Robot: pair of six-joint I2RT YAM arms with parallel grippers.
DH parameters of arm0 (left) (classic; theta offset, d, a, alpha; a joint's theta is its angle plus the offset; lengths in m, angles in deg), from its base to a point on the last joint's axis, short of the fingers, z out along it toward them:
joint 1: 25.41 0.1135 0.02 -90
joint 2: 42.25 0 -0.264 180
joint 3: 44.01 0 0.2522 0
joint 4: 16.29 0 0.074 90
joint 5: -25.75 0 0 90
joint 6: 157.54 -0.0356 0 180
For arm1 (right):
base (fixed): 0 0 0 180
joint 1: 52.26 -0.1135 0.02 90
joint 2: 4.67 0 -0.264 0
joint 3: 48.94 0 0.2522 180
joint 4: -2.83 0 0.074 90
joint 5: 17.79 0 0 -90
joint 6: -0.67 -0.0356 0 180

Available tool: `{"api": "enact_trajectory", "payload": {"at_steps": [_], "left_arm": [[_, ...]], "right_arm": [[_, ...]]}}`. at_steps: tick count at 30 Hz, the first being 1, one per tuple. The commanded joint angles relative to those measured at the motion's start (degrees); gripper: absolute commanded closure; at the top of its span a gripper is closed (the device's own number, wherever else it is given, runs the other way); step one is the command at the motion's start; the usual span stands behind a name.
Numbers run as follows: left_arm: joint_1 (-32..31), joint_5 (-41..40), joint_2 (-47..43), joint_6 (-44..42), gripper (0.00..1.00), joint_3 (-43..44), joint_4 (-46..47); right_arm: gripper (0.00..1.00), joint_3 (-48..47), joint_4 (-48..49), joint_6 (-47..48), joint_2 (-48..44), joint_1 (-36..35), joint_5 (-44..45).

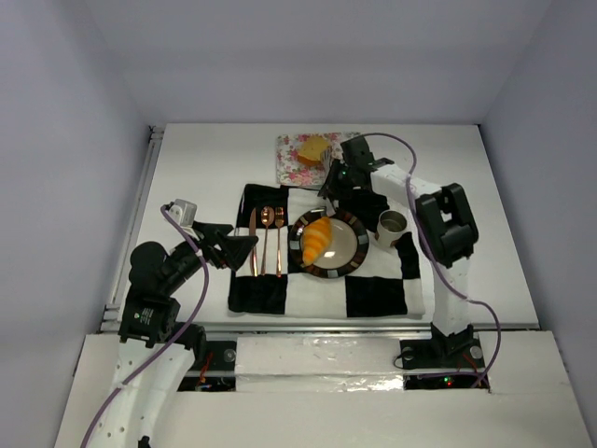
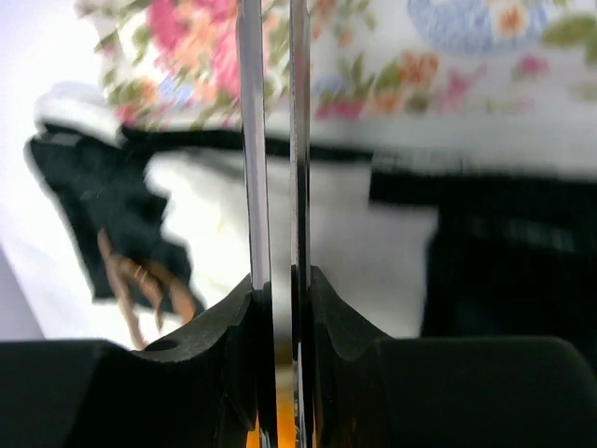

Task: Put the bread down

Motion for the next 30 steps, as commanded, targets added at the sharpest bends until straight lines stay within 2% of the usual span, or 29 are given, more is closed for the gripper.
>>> {"api": "enact_trajectory", "payload": {"at_steps": [1, 4, 8, 9, 11, 12, 13, 14, 19, 22, 26, 30], "left_arm": [[-0.33, -0.24, -0.53, -0.46, 0.1, -0.36, 2.4], [-0.33, -0.33, -0.53, -0.46, 0.1, -0.36, 2.31], [-0.33, -0.5, -0.61, -0.38, 0.1, -0.36, 2.4], [-0.33, -0.5, -0.61, -0.38, 0.1, -0.36, 2.4], [-0.33, -0.5, -0.61, -0.38, 0.1, -0.36, 2.4], [-0.33, -0.59, -0.7, -0.38, 0.1, -0.36, 2.4], [-0.33, -0.59, -0.7, -0.38, 0.1, -0.36, 2.4], [-0.33, -0.59, -0.62, -0.38, 0.1, -0.36, 2.4], [0.19, -0.5, -0.53, -0.38, 0.1, -0.45, 2.4], [0.72, -0.5, -0.26, -0.2, 0.1, -0.45, 2.66], [0.72, -0.33, -0.17, -0.2, 0.1, -0.54, 2.66], [1.25, -0.33, 0.0, -0.11, 0.1, -0.54, 2.66]], "right_arm": [[0.8, 3.59, 6.4, 0.8, -12.44, 0.34, -0.46], [0.8, 9.21, 6.76, 1.77, -18.17, 0.34, -1.51], [0.8, 20.28, 6.67, 3.0, -31.17, -0.27, -2.48], [0.8, 25.96, 6.76, 3.09, -33.63, -1.05, -2.83], [0.8, 31.96, 6.67, 2.74, -38.9, -3.16, -3.36], [0.8, 35.12, 6.85, 2.13, -44.59, -4.3, -3.45], [0.79, 41.42, 7.46, 0.65, -47.52, -5.53, -3.62], [0.79, 44.18, 7.46, 0.63, -50.16, -8.5, -3.28], [0.78, 57.72, 2.21, -9.01, -69.46, -15.91, 0.76], [0.78, 60.11, -5.41, -11.92, -79.23, -16.53, 2.79], [0.78, 60.56, -11.42, -13.25, -86.63, -16.53, 3.41], [0.78, 61.6, -18.1, -13.34, -88.85, -16.53, 3.68]]}}
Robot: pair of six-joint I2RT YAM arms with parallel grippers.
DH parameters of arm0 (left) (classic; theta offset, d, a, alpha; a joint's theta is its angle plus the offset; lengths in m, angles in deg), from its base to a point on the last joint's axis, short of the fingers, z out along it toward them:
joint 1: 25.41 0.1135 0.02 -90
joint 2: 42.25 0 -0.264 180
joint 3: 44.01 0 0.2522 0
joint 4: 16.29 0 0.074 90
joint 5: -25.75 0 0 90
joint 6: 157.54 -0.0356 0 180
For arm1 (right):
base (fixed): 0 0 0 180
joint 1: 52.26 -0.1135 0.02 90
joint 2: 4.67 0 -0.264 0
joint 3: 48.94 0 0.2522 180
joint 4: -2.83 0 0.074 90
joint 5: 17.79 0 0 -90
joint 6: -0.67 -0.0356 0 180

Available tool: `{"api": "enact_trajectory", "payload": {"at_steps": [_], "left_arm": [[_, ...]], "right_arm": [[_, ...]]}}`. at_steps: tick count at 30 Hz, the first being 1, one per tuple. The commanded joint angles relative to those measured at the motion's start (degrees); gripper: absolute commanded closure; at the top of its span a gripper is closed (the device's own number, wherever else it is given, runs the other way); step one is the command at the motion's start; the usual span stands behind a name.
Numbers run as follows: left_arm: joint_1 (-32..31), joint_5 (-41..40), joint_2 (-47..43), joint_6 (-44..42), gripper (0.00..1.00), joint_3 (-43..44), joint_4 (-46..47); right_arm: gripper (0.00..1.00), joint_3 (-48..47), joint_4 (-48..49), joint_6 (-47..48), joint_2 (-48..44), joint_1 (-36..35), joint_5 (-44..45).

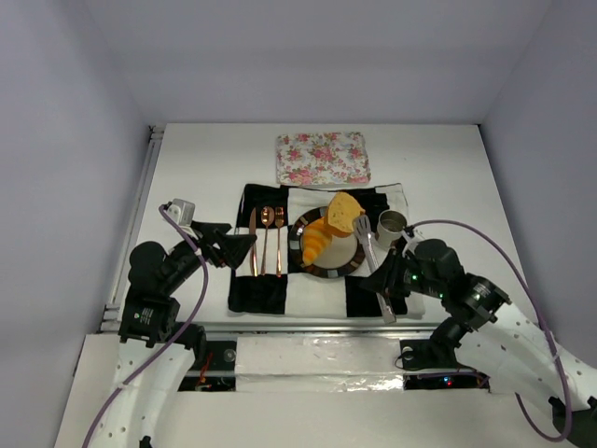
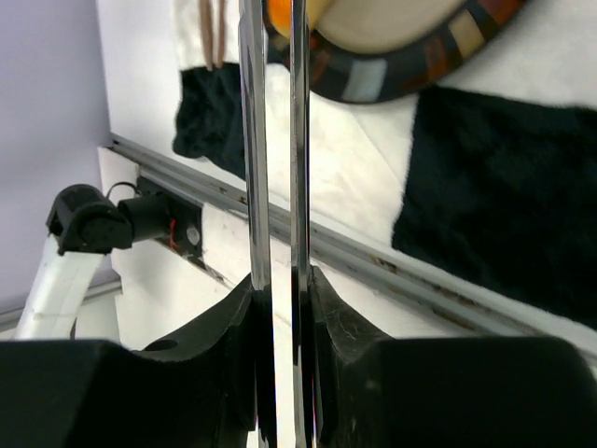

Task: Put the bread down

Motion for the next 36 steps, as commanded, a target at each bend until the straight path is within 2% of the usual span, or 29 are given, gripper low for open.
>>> {"api": "enact_trajectory", "payload": {"at_steps": [1, 9, 12, 13, 14, 16, 17, 21, 26, 27, 30, 32, 36], "left_arm": [[0.44, 0.22, 0.11, -0.13, 0.1, -0.54, 2.66], [0.44, 0.31, 0.11, -0.22, 0.1, -0.62, 2.75], [0.44, 0.48, 0.11, -0.22, 0.1, -0.63, 2.75], [0.44, 0.4, 0.11, -0.22, 0.1, -0.63, 2.75], [0.44, 0.4, 0.02, -0.22, 0.1, -0.63, 2.75], [0.44, 0.48, 0.02, -0.13, 0.1, -0.62, 2.75], [0.44, 0.48, -0.15, -0.13, 0.1, -0.63, 2.84], [0.44, 0.57, -0.24, -0.22, 0.1, -0.62, 2.84], [0.44, 1.01, -0.59, -0.13, 0.1, -0.71, 3.1], [0.44, 1.1, -0.68, -0.13, 0.1, -0.71, 3.19], [0.44, 1.01, -1.21, -0.22, 0.1, -0.71, 3.19], [0.44, 0.92, -1.47, -0.13, 0.1, -0.71, 3.1], [0.44, 0.84, -2.26, -0.22, 0.1, -0.71, 3.1]], "right_arm": [[0.78, 1.48, -6.42, -1.69, -0.57, -0.03, 0.59], [0.78, 4.74, -2.82, -1.69, 1.79, -0.03, -1.87], [0.67, 4.13, -2.03, -1.34, 3.2, -0.03, -1.96], [0.56, 3.86, -1.85, -1.52, 3.21, -0.03, -1.87], [0.51, 3.51, -1.85, -1.61, 3.03, -0.03, -1.7], [0.43, 2.2, -2.02, -1.87, 2.68, -0.03, -1.44], [0.42, 1.49, -2.29, -1.87, 2.07, -0.03, -1.09], [0.41, -3.69, -4.57, -1.43, 1.45, -0.03, 1.19], [0.54, -14.23, -6.33, 1.99, 4.86, -0.03, 6.2], [0.55, -15.99, -6.16, 2.69, 6.18, -0.03, 10.39], [0.6, -21.79, -4.06, 6.21, 13.82, -0.03, 21.02], [0.61, -26.08, -1.77, 9.37, 21.72, 1.98, 22.56], [0.62, -31.72, 1.92, 15.08, 32.28, 12.42, 21.78]]}}
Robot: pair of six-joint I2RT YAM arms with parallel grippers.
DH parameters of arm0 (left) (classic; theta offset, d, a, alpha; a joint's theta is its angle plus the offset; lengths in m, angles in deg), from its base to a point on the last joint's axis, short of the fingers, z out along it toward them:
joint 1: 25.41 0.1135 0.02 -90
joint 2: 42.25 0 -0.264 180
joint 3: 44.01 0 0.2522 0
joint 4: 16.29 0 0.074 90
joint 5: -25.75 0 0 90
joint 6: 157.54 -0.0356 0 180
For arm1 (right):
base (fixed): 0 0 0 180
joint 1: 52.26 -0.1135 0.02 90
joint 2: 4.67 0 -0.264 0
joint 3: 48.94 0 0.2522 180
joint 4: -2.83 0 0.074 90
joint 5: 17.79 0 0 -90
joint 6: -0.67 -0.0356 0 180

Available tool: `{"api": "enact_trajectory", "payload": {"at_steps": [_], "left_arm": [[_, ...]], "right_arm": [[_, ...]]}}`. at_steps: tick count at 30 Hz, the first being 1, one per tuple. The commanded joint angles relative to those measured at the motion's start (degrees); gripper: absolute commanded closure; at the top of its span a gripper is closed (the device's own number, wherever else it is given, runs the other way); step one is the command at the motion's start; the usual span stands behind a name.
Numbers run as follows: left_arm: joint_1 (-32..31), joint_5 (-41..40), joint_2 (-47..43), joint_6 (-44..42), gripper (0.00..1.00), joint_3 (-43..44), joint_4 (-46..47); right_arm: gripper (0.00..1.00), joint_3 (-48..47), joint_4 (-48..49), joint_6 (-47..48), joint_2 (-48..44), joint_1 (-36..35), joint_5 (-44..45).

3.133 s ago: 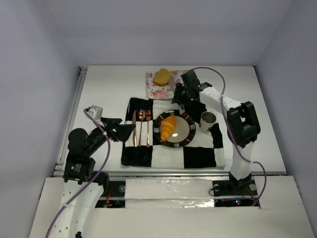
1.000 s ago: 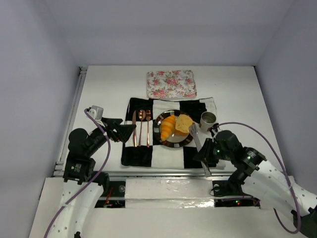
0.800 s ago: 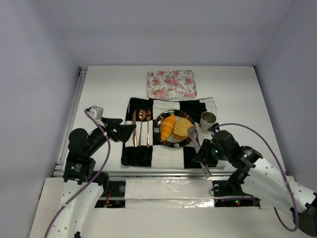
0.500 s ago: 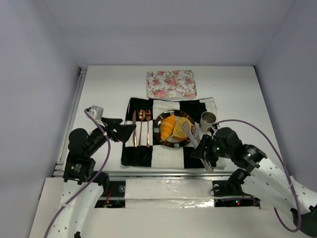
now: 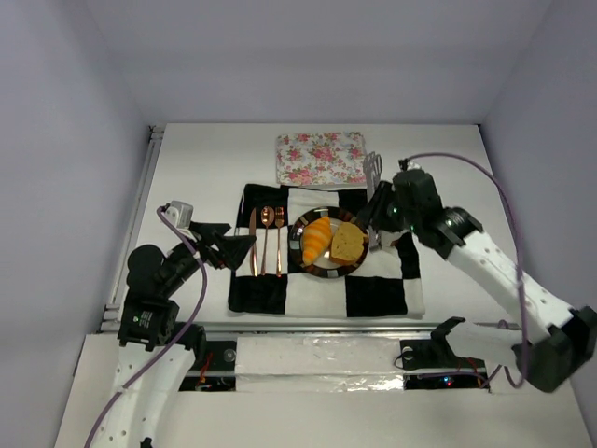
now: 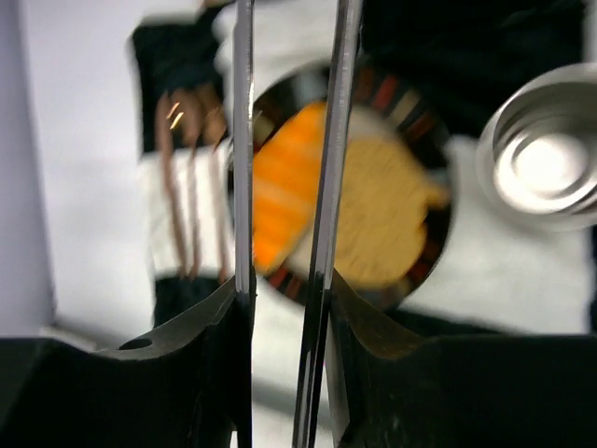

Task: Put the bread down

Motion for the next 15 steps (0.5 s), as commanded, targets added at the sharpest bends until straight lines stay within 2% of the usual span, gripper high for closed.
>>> {"api": "enact_trajectory", "payload": {"at_steps": [1, 3, 4, 8, 11, 15], "left_arm": [[0.31, 0.77, -1.36, -0.22, 0.1, -0.71, 3.08], [0.31, 0.77, -1.81, -0.13, 0.1, -0.8, 3.17], [-0.21, 0.77, -1.98, -0.22, 0.1, -0.8, 3.17], [-0.22, 1.21, -2.68, -0.13, 0.1, -0.89, 3.43], [-0.75, 1.56, -2.86, -0.13, 0.1, -0.98, 3.69], [-1.27, 1.47, -3.21, -0.13, 0.1, -0.98, 3.61]], "right_arm": [[0.62, -4.57, 6.42, 7.48, 6.39, 12.88, 3.26], [0.62, -6.93, 7.75, 8.28, 11.57, 19.33, 0.98], [0.62, -7.9, 8.54, 8.55, 13.5, 25.28, -0.17], [0.63, -12.56, 8.64, 9.34, 24.14, 35.68, -1.67], [0.63, -16.43, 7.15, 12.23, 33.71, 40.35, 0.33], [0.63, -18.28, 6.27, 17.15, 38.47, 41.6, 3.68]]}}
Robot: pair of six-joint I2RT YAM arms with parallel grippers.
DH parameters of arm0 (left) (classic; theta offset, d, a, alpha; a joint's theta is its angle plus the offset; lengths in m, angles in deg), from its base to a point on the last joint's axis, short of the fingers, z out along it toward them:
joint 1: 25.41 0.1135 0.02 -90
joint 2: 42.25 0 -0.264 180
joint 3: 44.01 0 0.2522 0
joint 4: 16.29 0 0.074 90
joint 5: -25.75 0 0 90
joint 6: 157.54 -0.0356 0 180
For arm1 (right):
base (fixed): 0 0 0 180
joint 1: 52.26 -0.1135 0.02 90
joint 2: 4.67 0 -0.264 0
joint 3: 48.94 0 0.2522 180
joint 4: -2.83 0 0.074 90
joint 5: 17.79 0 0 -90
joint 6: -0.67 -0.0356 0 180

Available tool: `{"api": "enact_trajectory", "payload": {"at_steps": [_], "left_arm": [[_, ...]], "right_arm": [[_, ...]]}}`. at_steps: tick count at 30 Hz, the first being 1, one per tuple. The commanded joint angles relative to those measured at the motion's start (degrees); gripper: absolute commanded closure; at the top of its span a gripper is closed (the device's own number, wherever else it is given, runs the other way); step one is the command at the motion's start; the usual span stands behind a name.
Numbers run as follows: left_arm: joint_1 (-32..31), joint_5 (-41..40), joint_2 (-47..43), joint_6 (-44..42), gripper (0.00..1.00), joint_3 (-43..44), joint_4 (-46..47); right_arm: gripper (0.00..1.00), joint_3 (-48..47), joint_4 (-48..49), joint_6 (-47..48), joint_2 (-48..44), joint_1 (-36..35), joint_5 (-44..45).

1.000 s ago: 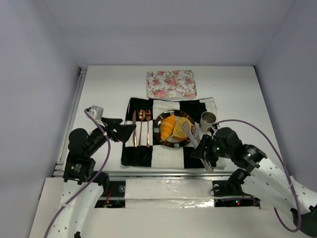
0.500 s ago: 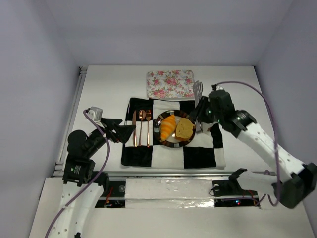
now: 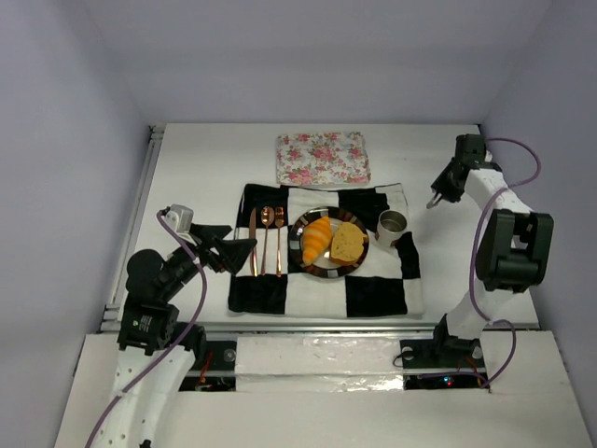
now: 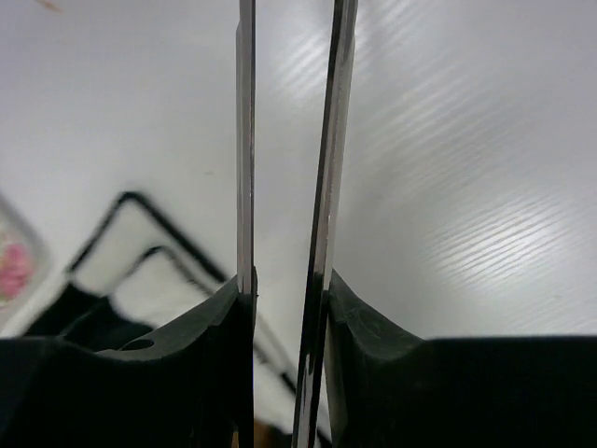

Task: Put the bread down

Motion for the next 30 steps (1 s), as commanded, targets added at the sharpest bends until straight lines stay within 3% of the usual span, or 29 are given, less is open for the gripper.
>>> {"api": "enact_trajectory", "payload": {"at_steps": [1, 9, 12, 14, 21, 25, 29, 30], "left_arm": [[-0.6, 1.19, -1.01, -0.22, 0.1, -0.15, 3.26], [-1.12, 1.45, -0.13, -0.22, 0.1, -0.15, 3.26], [-1.12, 1.54, 0.31, -0.13, 0.11, -0.15, 3.34], [-1.12, 1.54, 0.57, -0.13, 0.11, -0.23, 3.34], [-1.12, 1.19, 1.45, -0.13, 0.11, -0.15, 3.17], [-1.12, 1.19, 1.81, -0.13, 0.11, -0.15, 3.26], [-1.12, 1.54, 2.07, -0.05, 0.11, 0.03, 3.17], [-1.12, 1.63, 2.07, -0.05, 0.1, 0.12, 3.08]], "right_arm": [[0.62, -3.92, -0.64, 8.36, 3.48, -0.02, 4.25], [0.57, -6.2, 0.5, 17.09, 9.29, -0.02, 6.72], [0.45, -8.05, -0.12, 18.32, 12.45, -0.02, 7.43], [0.32, -9.81, -0.82, 18.32, 14.04, -0.02, 7.61], [0.18, -12.8, -1.78, 17.97, 16.86, -0.02, 7.52], [0.05, -15.43, -2.76, 15.78, 13.71, -0.02, 6.46], [0.03, -15.01, -0.75, 5.8, 5.81, -0.02, 1.91], [0.03, -12.65, 1.61, 3.23, -0.39, -0.02, -0.89]]}}
